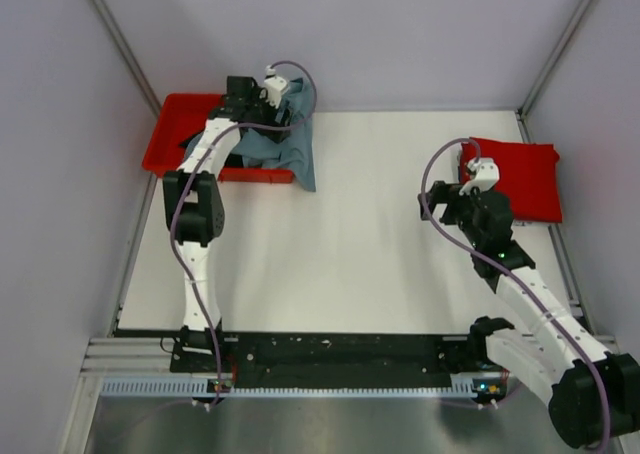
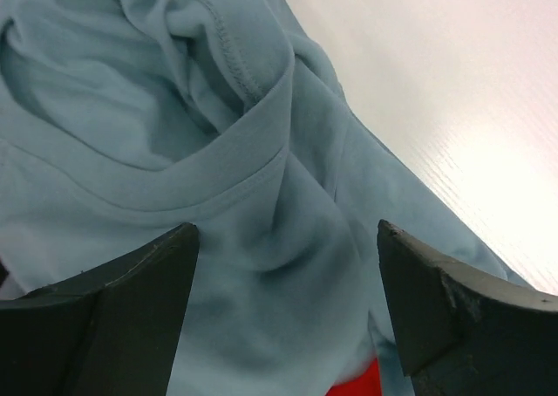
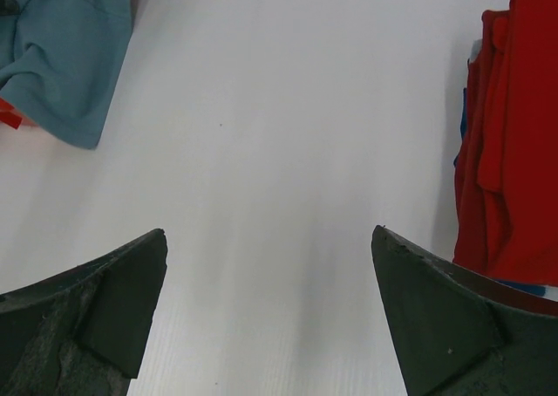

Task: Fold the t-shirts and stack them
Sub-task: Grab crumpled tshirt from bin with the left arm

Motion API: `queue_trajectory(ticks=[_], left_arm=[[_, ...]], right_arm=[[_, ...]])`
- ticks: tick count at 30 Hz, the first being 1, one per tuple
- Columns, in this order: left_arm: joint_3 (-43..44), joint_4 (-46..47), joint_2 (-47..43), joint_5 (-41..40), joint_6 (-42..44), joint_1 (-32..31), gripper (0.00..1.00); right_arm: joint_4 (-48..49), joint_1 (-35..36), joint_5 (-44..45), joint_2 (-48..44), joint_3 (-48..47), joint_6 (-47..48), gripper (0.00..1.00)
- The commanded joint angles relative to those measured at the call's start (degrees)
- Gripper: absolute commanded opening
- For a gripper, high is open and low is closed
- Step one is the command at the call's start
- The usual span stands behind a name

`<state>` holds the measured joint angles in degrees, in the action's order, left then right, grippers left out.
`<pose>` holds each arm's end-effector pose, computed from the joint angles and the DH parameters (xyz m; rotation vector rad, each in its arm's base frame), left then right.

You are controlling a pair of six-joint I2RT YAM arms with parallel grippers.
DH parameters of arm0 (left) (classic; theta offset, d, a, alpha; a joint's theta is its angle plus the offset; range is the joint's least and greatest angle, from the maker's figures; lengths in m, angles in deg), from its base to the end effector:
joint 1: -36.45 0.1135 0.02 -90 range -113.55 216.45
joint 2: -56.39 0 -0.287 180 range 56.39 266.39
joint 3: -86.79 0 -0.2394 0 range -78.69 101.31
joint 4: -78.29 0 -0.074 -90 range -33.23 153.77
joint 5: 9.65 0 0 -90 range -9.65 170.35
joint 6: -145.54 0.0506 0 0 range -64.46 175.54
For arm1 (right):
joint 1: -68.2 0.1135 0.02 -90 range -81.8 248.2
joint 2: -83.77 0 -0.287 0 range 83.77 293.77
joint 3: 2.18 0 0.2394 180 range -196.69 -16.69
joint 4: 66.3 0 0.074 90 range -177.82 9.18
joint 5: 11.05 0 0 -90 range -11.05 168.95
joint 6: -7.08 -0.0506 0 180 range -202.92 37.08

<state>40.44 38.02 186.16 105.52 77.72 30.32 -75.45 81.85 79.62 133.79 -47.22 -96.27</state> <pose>0.5335 -0.0789 0.2792 0.7579 2.0173 -0.3223 0.1896 0.0454 0.2822 0.0035 1.8293 0.3225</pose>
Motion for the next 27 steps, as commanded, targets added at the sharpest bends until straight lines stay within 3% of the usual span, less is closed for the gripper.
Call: queue_trajectory(ticks=[1, 6, 8, 9, 14, 22, 27], left_arm=[[2.1, 7.5, 1.6, -9.1, -1.5, -1.3, 0.84], [5.0, 6.8, 5.1, -12.4, -0.2, -2.0, 0.44], [5.1, 6.4, 5.8, -13.6, 0.5, -2.0, 0.21], [5.3, 6.1, 6.0, -14.4, 0.8, -2.0, 0.0], [6.2, 5.0, 2.2, -15.9, 0.2, -2.0, 0.0], [10.1, 5.5, -16.6, -16.8, 1.0, -1.4, 0.0], [15.8, 0.6, -26.2, -14.2, 2.3, -1.4, 0.0]], right_arm=[[-0.4, 0.0, -2.9, 1.5, -3.3, 1.3, 0.99], [-2.6, -0.1, -3.8, 0.3, -3.8, 2.4, 0.99], [-2.4, -0.1, -3.7, -0.6, -3.2, 2.7, 0.99], [-2.3, 0.0, -3.7, -1.1, -3.1, 2.8, 0.99], [-2.8, -0.1, -4.7, -2.1, -3.8, 2.8, 0.99], [-2.9, 0.0, -8.7, -3.1, -4.7, 1.8, 0.99], [-2.6, 0.0, -12.2, -3.8, -4.8, 0.5, 0.98]])
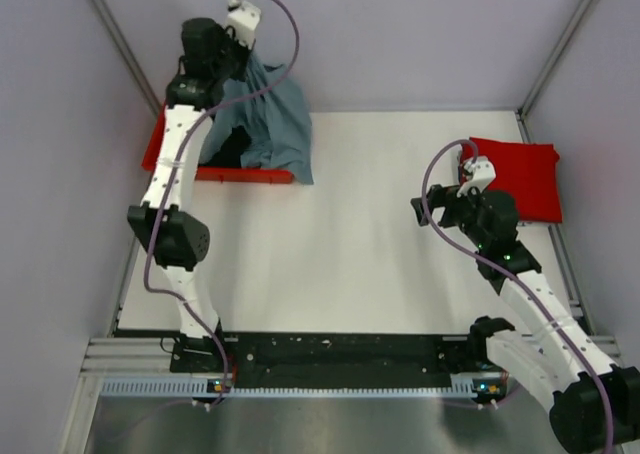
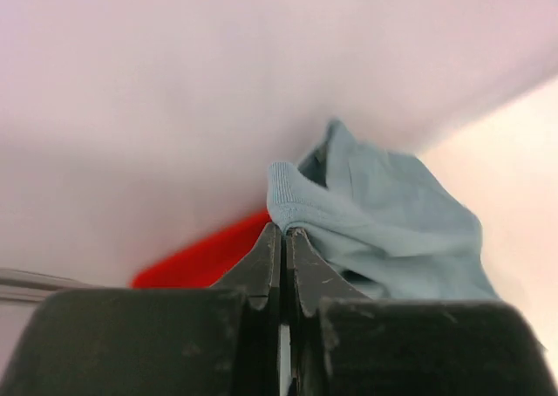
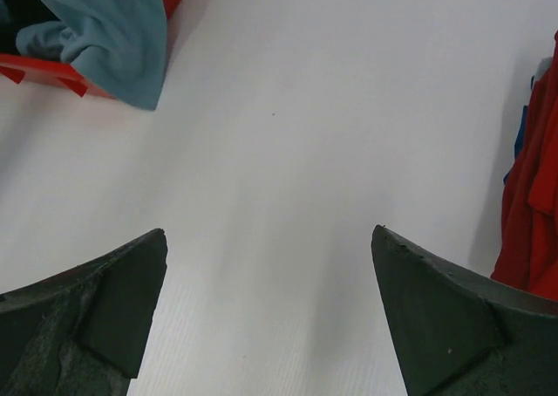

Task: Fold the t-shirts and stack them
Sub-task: Grab crumpled tshirt from bin with the left arm, then move the tshirt to the center of the board

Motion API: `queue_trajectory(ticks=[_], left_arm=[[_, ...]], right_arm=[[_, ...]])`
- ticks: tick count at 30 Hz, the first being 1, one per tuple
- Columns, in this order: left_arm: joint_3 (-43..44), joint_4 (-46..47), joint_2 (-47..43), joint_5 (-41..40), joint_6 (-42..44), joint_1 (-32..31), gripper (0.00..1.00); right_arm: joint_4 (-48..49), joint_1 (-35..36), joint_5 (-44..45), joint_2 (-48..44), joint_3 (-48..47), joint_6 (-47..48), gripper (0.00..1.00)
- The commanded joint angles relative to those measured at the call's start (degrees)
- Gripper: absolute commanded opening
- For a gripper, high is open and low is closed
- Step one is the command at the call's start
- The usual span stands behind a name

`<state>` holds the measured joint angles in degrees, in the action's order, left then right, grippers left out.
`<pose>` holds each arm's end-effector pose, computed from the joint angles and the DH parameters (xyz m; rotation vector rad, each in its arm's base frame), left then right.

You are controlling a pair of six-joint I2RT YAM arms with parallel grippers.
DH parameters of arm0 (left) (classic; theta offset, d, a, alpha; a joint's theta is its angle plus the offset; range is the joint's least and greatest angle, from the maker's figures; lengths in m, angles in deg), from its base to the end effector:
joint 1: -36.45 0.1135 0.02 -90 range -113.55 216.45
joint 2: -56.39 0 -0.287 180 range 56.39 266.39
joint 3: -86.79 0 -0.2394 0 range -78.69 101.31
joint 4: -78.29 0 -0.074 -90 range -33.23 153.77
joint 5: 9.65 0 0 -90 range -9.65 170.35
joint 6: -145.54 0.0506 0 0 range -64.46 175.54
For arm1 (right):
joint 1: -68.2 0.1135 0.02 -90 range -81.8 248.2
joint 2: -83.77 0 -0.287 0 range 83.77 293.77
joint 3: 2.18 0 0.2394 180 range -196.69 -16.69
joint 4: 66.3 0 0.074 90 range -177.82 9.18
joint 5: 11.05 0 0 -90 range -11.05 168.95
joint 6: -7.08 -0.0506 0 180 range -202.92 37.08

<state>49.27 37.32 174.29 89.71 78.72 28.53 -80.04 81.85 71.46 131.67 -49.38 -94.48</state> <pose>0.4851 -0.0758 0.4318 0.6050 1.7515 0.0337 0.1804 0.0506 0.2926 -0.1269 1.8374 0.4286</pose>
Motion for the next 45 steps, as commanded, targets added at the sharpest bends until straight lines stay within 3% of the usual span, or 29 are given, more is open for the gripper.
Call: queue_trajectory(ticks=[1, 8, 13, 15, 21, 25, 30, 37, 45], left_arm=[[8.1, 0.0, -16.4, 2.6, 0.8, 0.4, 0.0], [22.8, -15.3, -24.8, 17.7, -1.6, -1.9, 0.0], [22.2, -25.0, -30.4, 31.2, -2.2, -4.7, 0.0], [17.3, -27.8, -32.6, 35.6, -0.5, -6.0, 0.0], [-1.2, -28.6, -37.6, 36.9, 2.3, -6.6, 0.0], [-16.3, -25.1, -39.9, 37.6, 1.7, -6.6, 0.0], [-34.7, -17.8, -41.1, 31.6, 5.3, -6.5, 0.0], [-49.0, -17.7, -40.0, 26.2, 8.9, -5.1, 0.0], [-56.8, -17.8, -40.4, 24.0, 10.0, -0.6, 0.0]], right_arm=[[2.1, -0.1, -5.2, -1.7, -2.6, -1.5, 0.98], [4.8, 0.0, -14.2, -1.9, -3.3, -4.3, 0.97], [6.3, 0.7, -20.3, -1.9, -3.9, -5.5, 0.94], [6.4, 1.2, -22.1, -1.9, -4.2, -5.7, 0.94], [5.1, 4.9, -27.8, -0.7, -5.7, -4.2, 0.93], [-2.4, 8.0, -22.4, 2.0, -8.9, -1.4, 0.93], [-4.9, 8.2, -21.2, 6.2, -9.9, -2.4, 0.92], [-1.3, 12.2, -15.6, 15.8, -7.3, -11.4, 0.81], [6.5, 25.4, -14.0, 35.0, -7.8, -17.0, 0.79]])
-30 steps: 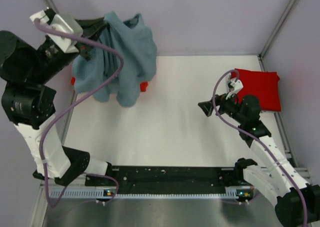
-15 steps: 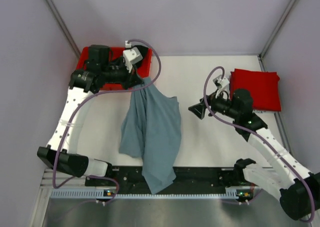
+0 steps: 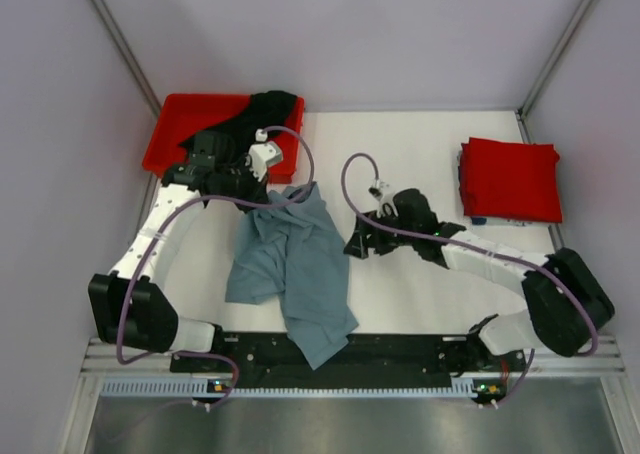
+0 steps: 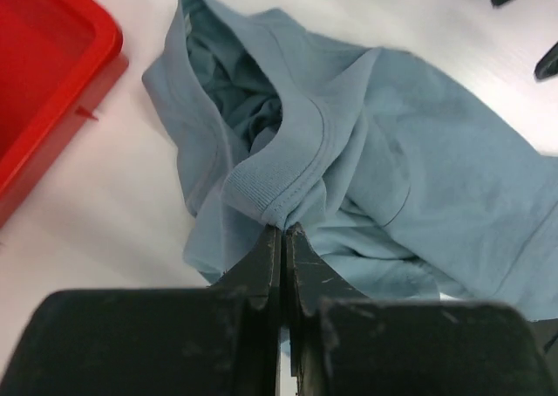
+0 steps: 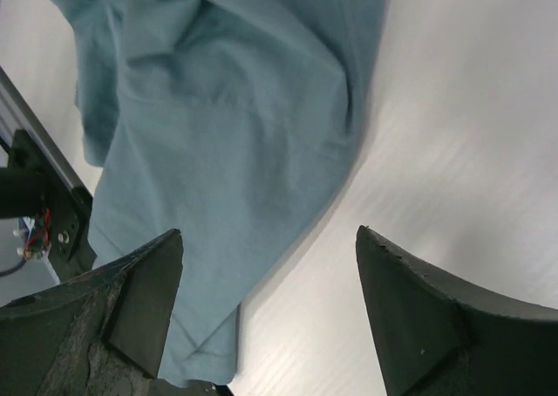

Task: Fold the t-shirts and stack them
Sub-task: Move the tshirt to the center of the board

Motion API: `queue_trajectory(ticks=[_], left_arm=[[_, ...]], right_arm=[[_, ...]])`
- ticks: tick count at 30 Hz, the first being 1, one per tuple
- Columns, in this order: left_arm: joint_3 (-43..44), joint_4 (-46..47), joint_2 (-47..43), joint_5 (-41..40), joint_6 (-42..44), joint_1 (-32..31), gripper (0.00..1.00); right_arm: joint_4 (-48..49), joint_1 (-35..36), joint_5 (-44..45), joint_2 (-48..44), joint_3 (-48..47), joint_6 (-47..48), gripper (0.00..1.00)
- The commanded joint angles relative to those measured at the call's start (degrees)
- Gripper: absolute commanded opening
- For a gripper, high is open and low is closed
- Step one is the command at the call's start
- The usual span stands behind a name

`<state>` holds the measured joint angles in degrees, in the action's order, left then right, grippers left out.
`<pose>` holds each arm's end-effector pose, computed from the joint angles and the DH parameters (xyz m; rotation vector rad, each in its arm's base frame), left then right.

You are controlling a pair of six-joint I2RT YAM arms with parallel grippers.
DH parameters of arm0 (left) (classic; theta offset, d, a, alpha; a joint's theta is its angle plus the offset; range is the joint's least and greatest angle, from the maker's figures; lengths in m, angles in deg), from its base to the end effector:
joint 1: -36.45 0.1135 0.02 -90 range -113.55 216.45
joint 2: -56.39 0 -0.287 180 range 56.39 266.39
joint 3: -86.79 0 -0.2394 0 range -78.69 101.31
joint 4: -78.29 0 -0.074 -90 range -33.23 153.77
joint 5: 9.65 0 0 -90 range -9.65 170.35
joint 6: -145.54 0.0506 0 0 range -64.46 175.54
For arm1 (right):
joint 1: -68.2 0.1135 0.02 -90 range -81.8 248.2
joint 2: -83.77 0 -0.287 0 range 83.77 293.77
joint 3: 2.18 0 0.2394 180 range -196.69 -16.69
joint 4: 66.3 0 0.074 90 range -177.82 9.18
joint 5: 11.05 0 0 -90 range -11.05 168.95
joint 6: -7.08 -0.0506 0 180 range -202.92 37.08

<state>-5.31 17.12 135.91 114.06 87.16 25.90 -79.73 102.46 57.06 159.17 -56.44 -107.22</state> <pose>0.2651 -0.0779 0.3381 1.0686 2.1055 -0.5551 0.2130 0.1679 0.2363 -0.4304 2.2601 0.9742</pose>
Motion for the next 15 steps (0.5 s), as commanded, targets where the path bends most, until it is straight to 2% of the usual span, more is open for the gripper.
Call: queue_trajectory(ticks=[1, 4, 6, 9, 10, 11, 12, 15], left_arm=[[-2.5, 2.5, -2.1, -0.3, 1.4, 2.5, 0.0], [-3.3, 2.2, -2.4, -0.1, 1.2, 3.8, 0.0], [-3.7, 1.6, -2.6, 0.1, 1.5, 4.2, 0.0], [-3.9, 0.5, -3.3, 0.9, 2.0, 4.7, 0.0], [-4.2, 0.4, -3.6, 0.9, 2.2, 4.9, 0.0], [-4.2, 0.5, -3.8, 0.7, 2.4, 5.4, 0.0], [-4.4, 0.6, -4.1, 0.5, 2.5, 5.9, 0.0], [-3.9, 0.3, -4.8, 0.5, 3.4, 7.7, 0.0]], right_arm=[[7.4, 6.1, -0.1, 10.1, -1.5, -4.7, 0.78], [7.4, 9.0, 2.3, 17.0, -4.7, -4.4, 0.78], [7.8, 10.0, 2.2, 20.8, -6.5, -5.2, 0.71], [12.3, 10.0, -2.5, 24.4, -7.3, -7.5, 0.39], [12.8, 10.0, -2.3, 24.4, -7.4, -8.0, 0.27], [12.5, 9.9, -0.7, 23.8, -7.3, -8.1, 0.1], [11.5, 9.7, 0.9, 22.4, -7.3, -8.1, 0.0], [7.1, 8.2, 5.7, 16.3, -7.5, -5.6, 0.0]])
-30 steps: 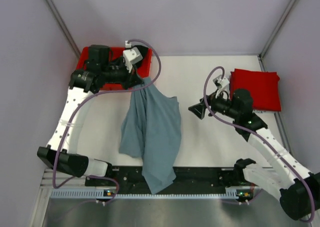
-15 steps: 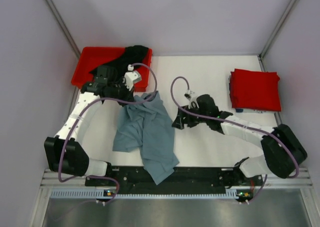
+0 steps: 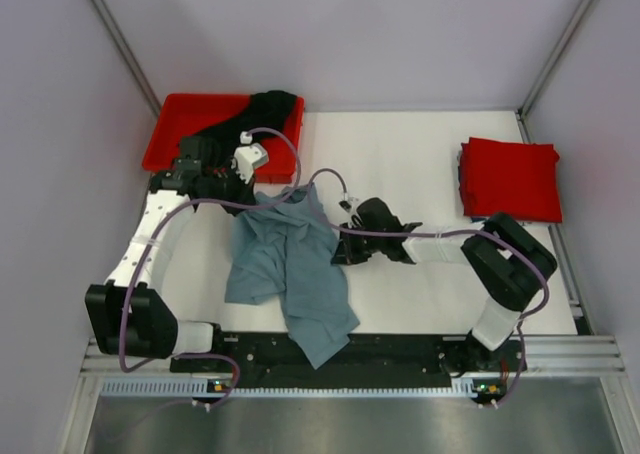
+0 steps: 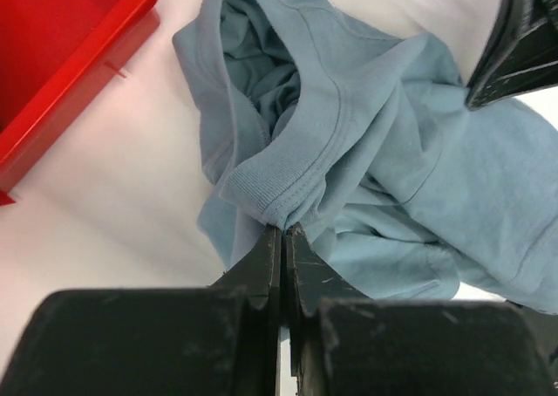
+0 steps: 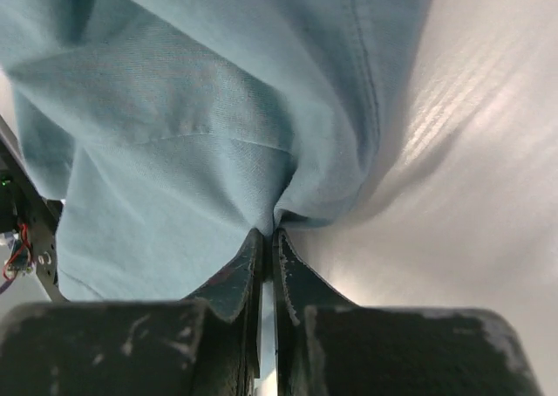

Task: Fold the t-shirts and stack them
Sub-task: Move the tshirt to the center of the board

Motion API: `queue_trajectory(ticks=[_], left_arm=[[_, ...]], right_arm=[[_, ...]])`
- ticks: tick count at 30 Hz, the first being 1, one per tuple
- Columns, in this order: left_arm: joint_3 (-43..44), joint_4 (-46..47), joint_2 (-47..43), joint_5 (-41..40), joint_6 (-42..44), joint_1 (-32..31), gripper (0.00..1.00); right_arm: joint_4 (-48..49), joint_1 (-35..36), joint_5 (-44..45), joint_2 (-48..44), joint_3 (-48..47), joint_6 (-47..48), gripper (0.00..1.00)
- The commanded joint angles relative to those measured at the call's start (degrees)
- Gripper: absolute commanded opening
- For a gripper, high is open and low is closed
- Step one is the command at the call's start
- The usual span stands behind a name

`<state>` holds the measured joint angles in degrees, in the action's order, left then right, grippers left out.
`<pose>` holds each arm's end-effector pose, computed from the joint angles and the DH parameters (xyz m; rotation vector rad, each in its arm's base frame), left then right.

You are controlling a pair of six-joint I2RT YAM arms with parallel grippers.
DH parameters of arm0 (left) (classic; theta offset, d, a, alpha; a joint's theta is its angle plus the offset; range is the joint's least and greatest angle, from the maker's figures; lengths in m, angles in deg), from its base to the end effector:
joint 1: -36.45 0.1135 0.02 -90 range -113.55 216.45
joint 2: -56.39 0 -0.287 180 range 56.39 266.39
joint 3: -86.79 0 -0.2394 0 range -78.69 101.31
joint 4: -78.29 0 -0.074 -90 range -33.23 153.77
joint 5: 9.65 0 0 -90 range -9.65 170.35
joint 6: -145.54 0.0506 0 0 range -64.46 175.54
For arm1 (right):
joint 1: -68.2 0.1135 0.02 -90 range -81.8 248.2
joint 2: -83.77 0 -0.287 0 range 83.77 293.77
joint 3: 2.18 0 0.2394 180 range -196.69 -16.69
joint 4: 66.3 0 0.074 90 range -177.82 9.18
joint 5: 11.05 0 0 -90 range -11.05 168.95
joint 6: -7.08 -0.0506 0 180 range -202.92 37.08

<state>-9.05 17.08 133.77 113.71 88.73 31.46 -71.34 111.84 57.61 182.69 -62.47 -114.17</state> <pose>0.2592 -0.0506 0.3273 0.9872 2.1581 -0.5019 0.2327 0.2474 0.1639 -0.4741 2.4843 1.0329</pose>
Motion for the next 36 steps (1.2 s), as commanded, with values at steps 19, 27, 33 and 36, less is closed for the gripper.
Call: queue_trajectory(ticks=[19, 27, 33, 36], left_arm=[[10.9, -5.1, -7.4, 12.9, 6.5, 3.1, 0.0], [9.0, -7.0, 0.7, 17.3, 13.0, 2.6, 0.84], [14.3, -14.5, 7.6, 21.1, 13.3, 9.7, 0.99], [14.7, -14.6, 8.4, 20.6, 11.6, 12.1, 0.99]], right_arm=[[-31.0, -4.9, 21.6, -33.6, -38.3, 35.7, 0.0], [-37.9, -2.8, -6.6, -32.6, -34.5, 39.9, 0.0], [-36.5, 15.7, -11.2, -21.5, -29.2, 44.1, 0.0], [-35.4, 23.0, -11.3, -10.4, -33.4, 44.7, 0.0]])
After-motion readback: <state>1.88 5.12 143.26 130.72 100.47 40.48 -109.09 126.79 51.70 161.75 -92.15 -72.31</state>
